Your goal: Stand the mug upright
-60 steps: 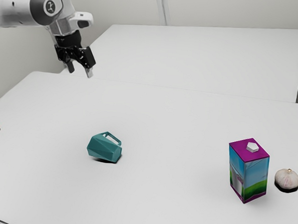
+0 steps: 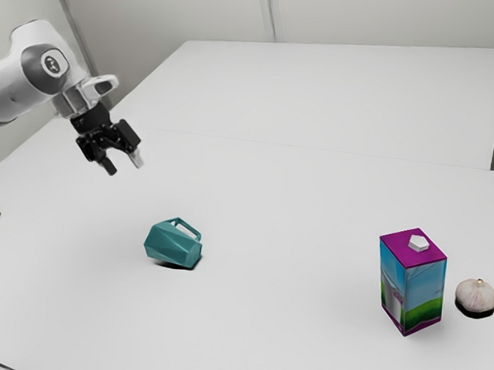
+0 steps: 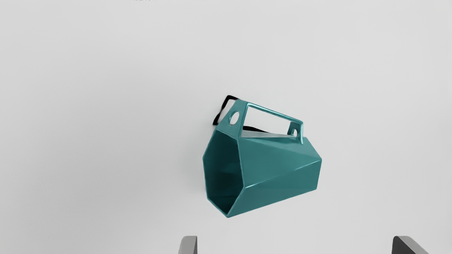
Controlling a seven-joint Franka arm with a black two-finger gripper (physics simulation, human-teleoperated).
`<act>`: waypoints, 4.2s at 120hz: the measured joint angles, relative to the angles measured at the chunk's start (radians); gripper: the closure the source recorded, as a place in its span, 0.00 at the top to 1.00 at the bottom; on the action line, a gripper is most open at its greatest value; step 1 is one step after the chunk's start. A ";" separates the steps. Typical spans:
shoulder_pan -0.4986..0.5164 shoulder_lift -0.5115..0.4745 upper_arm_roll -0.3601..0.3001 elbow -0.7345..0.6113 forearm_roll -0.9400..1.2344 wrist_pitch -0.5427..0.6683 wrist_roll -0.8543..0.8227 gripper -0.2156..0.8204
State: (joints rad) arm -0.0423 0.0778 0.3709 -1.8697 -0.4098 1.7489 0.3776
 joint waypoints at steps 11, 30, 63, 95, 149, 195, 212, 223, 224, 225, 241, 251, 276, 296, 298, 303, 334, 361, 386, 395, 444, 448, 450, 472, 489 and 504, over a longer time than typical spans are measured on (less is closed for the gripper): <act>0.031 0.042 0.004 -0.031 -0.142 0.010 0.051 0.79; 0.018 0.101 -0.003 -0.114 -0.307 0.028 0.137 0.79; 0.089 0.120 -0.034 -0.215 -0.414 0.087 0.267 0.79; 0.090 0.180 -0.065 -0.215 -0.450 0.114 0.362 0.79; 0.091 0.104 -0.095 -0.333 -0.464 0.146 0.451 0.46; 0.090 0.075 -0.139 -0.324 -0.483 0.151 0.485 0.16; 0.091 0.062 -0.147 -0.309 -0.480 0.149 0.489 0.09; 0.091 0.053 -0.153 -0.305 -0.476 0.150 0.490 0.07; 0.091 0.053 -0.154 -0.304 -0.476 0.150 0.490 0.07; 0.091 0.052 -0.154 -0.303 -0.476 0.150 0.490 0.07; 0.091 0.045 -0.164 -0.294 -0.471 0.153 0.486 0.05; 0.091 0.000 -0.176 -0.289 -0.414 0.172 0.471 0.04; 0.090 -0.088 -0.219 -0.312 -0.009 0.309 0.372 0.04; 0.102 -0.169 -0.270 -0.437 0.286 0.447 0.249 0.04; 0.099 -0.183 -0.274 -0.458 0.304 0.461 0.237 0.04; 0.090 -0.222 -0.281 -0.516 0.340 0.500 0.206 0.04; 0.086 -0.312 -0.338 -0.625 0.407 0.629 0.035 0.04; 0.073 -0.306 -0.392 -0.623 0.380 0.650 -0.094 0.04; 0.018 -0.239 -0.404 -0.582 0.357 0.672 -0.181 0.04; 0.005 -0.211 -0.411 -0.560 0.349 0.681 -0.206 0.04; -0.025 -0.119 -0.421 -0.470 0.345 0.732 -0.297 0.04; -0.025 -0.114 -0.421 -0.466 0.347 0.734 -0.302 0.04; -0.025 -0.111 -0.421 -0.461 0.348 0.735 -0.304 0.04; -0.035 -0.073 -0.409 -0.404 0.456 0.721 -0.345 0.04; -0.041 -0.073 -0.401 -0.406 0.521 0.693 -0.392 0.04; -0.039 -0.071 -0.403 -0.407 0.543 0.674 -0.426 0.04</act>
State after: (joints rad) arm -0.0814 0.0064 -0.0324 -2.2767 0.1332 2.4231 -0.0485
